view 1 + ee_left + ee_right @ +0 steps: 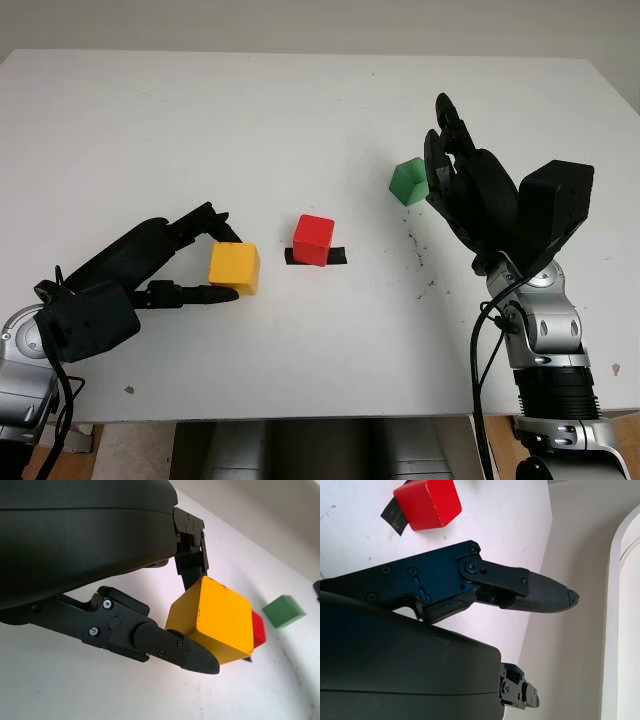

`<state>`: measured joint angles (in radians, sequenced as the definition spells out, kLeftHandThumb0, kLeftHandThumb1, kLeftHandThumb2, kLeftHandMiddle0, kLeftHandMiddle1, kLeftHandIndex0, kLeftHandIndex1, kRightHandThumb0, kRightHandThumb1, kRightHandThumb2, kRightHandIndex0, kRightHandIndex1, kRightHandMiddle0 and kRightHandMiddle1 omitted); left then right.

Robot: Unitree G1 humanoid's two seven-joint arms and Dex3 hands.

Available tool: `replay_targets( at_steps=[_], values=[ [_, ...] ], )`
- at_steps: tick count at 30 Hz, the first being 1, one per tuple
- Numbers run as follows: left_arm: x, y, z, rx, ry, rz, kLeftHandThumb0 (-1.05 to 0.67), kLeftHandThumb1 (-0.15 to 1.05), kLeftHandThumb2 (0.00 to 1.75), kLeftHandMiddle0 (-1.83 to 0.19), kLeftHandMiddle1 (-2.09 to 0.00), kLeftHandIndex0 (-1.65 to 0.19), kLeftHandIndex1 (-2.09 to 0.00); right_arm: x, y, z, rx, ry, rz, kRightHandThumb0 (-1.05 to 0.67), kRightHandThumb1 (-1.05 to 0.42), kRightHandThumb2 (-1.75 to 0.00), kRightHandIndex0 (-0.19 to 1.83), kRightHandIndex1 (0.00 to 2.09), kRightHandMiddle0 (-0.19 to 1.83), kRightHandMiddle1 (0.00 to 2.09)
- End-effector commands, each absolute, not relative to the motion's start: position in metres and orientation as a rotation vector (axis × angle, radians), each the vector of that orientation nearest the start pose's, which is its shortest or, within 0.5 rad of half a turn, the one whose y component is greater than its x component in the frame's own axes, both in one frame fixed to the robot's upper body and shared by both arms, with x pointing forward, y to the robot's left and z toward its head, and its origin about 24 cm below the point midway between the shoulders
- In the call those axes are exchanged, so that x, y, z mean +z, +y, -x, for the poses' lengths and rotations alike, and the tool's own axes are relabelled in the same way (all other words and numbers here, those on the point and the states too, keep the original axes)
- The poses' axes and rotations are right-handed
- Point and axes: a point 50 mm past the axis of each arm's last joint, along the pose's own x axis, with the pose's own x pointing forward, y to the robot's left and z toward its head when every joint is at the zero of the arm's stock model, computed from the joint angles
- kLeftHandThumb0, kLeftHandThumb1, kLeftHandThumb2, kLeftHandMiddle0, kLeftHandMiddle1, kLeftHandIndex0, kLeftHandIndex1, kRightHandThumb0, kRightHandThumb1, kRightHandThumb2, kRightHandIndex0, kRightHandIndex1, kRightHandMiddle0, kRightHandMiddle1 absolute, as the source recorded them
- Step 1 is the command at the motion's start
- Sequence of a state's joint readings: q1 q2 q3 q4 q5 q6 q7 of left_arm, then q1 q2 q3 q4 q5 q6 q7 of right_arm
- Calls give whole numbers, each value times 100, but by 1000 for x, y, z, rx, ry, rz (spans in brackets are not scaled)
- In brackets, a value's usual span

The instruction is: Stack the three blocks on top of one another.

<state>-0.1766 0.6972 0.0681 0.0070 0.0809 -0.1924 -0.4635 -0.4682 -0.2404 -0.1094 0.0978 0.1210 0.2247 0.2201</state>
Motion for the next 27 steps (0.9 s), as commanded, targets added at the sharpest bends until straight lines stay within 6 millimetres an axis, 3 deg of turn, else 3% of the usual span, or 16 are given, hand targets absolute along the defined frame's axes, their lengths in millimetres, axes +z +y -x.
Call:
replay_targets(
  at_steps=[1, 13, 22, 27],
  values=[
    [149, 243, -277, -405, -224, -827, -49, 105, 9, -22, -6, -15, -172, 145, -181, -330, 185, -159, 109, -77, -105, -65, -19, 0, -19, 0],
    [164, 236, -289, -413, -254, -737, -48, 105, 7, -23, -6, -22, -165, 145, -181, -330, 188, -150, 104, -77, -105, -64, -19, 0, -19, 0],
    [193, 220, -326, -468, -285, -746, -47, 102, 5, -26, -6, -23, -168, 145, -179, -330, 188, -148, 91, -76, -105, -63, -19, 0, -19, 0],
    [197, 203, -345, -530, -275, -729, -49, 102, 5, -22, -4, -29, -167, 144, -179, -329, 189, -144, 90, -76, -105, -62, -19, 0, -19, 0]
  ],
)
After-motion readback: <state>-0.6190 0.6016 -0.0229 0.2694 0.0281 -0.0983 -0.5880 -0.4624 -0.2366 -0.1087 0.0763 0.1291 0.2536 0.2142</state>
